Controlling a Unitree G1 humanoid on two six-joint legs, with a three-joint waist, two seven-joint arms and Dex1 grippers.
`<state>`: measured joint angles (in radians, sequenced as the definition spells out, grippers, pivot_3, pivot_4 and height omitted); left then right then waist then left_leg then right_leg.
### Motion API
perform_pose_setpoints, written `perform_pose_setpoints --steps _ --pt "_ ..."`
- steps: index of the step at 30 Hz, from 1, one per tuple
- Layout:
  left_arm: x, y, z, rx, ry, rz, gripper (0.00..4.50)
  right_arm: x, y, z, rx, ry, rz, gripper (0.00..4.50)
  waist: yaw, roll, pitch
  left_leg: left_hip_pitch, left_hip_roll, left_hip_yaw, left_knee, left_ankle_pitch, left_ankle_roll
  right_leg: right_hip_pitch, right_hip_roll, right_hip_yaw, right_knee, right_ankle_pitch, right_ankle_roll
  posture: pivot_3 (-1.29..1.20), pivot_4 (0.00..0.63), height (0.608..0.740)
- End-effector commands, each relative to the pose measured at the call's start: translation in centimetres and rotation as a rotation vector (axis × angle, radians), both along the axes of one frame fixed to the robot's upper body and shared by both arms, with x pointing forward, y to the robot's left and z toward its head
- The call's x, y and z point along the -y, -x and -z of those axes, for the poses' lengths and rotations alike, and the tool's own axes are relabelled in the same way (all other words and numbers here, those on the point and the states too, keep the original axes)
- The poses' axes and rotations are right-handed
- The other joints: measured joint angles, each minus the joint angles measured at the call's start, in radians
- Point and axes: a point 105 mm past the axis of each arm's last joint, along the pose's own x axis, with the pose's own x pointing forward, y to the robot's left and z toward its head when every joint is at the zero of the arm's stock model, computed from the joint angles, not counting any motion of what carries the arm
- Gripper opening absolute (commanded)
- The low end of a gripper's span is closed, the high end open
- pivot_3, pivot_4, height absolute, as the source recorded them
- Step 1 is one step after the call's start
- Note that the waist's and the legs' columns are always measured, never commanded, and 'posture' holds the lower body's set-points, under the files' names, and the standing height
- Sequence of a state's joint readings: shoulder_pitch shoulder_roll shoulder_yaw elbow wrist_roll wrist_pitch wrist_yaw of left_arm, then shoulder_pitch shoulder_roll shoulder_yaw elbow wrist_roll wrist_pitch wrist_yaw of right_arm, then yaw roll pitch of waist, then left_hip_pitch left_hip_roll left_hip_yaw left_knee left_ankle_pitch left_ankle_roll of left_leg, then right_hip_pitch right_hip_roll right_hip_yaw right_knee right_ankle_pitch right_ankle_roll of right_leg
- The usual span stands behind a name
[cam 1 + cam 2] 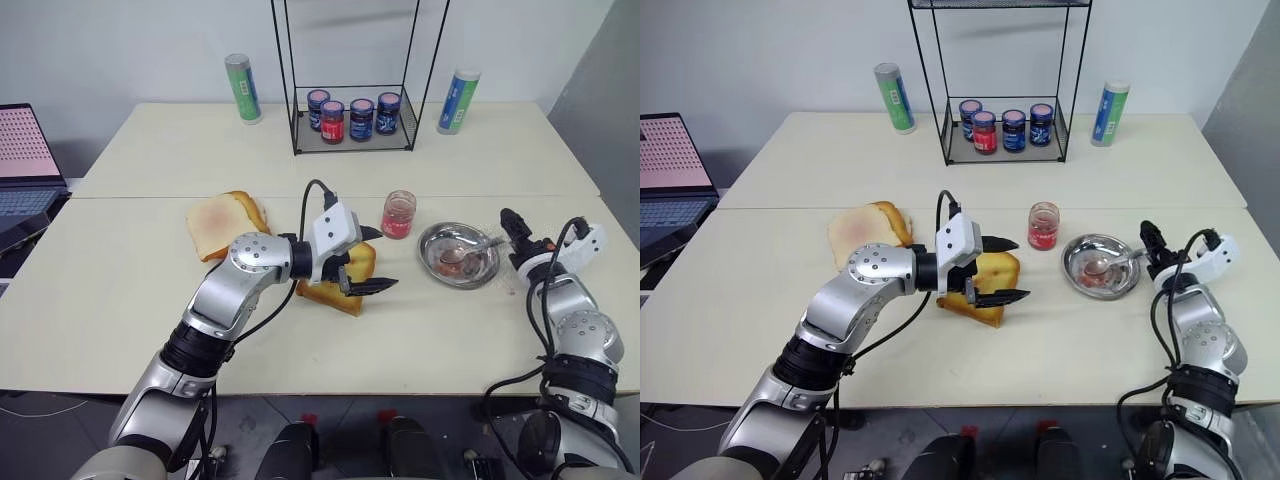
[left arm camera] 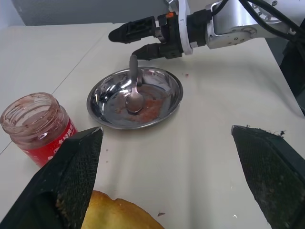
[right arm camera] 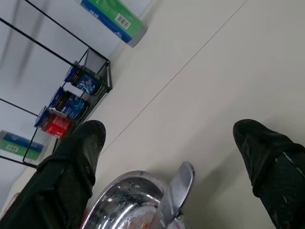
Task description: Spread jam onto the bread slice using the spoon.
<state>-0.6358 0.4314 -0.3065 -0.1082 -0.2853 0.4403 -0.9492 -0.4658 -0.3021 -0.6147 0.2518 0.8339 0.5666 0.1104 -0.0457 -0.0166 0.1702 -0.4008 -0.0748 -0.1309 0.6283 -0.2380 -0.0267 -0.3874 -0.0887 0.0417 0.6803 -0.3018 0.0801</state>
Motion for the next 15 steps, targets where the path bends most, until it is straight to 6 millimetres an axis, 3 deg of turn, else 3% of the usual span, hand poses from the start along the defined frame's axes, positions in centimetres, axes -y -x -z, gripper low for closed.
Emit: perform_pose_setpoints --steps 1,4,6,9,15 --pt "-2.0 -0.8 -1.7 0.062 0.003 -0.051 4.50 1.8 1.2 -3.5 0.062 0.178 0.039 4.48 0.000 0.000 0.000 0.000 0.000 0.000 0.000 0.000 0.000 0.000 0.000 0.000 0.000 0.000 0.000 0.00 0.150 0.740" --pt "-6.7 -2.1 -2.3 0.054 -0.033 -0.164 4.50 -0.6 2.7 -6.9 0.105 0.457 -0.160 4.48 -0.002 0.003 0.002 0.000 0.000 0.000 0.000 0.000 0.000 -0.001 0.000 0.000 0.000 0.000 0.000 0.00 0.150 0.740" --pt "-9.0 -2.6 -2.7 0.029 -0.035 -0.225 4.50 -3.2 4.0 -7.8 0.126 0.590 -0.339 4.48 -0.011 0.004 0.002 0.000 0.000 0.001 0.000 0.000 0.000 -0.001 0.000 0.001 0.000 0.000 0.000 0.00 0.150 0.740" --pt "-12.9 -3.0 -3.0 -0.024 -0.061 -0.323 4.50 -6.7 6.7 -7.6 0.109 0.802 -0.618 4.48 -0.011 0.004 0.002 0.000 0.001 -0.001 0.000 -0.001 0.001 0.000 0.001 -0.001 0.000 0.000 0.000 0.00 0.150 0.740" --pt "-17.2 -2.4 -3.0 -0.101 -0.119 -0.408 4.50 -8.7 9.7 -6.2 0.034 0.922 -0.864 4.48 -0.003 0.000 0.003 0.000 0.000 -0.001 0.001 -0.001 0.001 0.002 -0.001 -0.002 -0.001 0.000 0.001 0.00 0.150 0.740"
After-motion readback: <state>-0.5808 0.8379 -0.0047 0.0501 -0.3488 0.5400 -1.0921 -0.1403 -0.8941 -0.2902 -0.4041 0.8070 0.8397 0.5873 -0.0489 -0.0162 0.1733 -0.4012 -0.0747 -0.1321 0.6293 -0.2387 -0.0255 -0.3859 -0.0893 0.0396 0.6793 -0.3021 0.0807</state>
